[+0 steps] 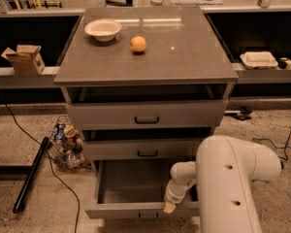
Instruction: Open bottom drawer
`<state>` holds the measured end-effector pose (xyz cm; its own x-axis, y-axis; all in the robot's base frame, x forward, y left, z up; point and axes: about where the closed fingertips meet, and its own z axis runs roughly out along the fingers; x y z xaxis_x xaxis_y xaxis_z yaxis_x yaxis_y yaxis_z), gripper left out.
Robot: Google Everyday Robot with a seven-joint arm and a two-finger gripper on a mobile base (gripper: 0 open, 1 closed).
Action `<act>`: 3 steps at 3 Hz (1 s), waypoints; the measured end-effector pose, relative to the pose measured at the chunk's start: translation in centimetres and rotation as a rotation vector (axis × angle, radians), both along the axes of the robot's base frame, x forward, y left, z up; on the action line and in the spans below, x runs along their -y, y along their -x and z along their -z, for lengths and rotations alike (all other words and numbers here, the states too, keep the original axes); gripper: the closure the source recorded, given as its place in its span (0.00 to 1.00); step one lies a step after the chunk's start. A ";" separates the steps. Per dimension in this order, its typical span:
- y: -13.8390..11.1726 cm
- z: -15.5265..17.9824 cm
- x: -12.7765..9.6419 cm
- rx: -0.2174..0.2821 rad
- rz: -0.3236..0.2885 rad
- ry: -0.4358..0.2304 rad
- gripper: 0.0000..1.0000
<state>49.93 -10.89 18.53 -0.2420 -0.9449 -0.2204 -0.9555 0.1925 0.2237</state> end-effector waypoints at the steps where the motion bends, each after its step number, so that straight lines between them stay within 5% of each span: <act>1: 0.0 0.0 0.0 0.000 0.000 0.000 0.59; 3: 0.0 0.0 0.0 0.000 0.000 0.000 0.12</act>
Offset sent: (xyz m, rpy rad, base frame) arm 0.0000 0.0000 0.0000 0.0000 0.0000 0.0000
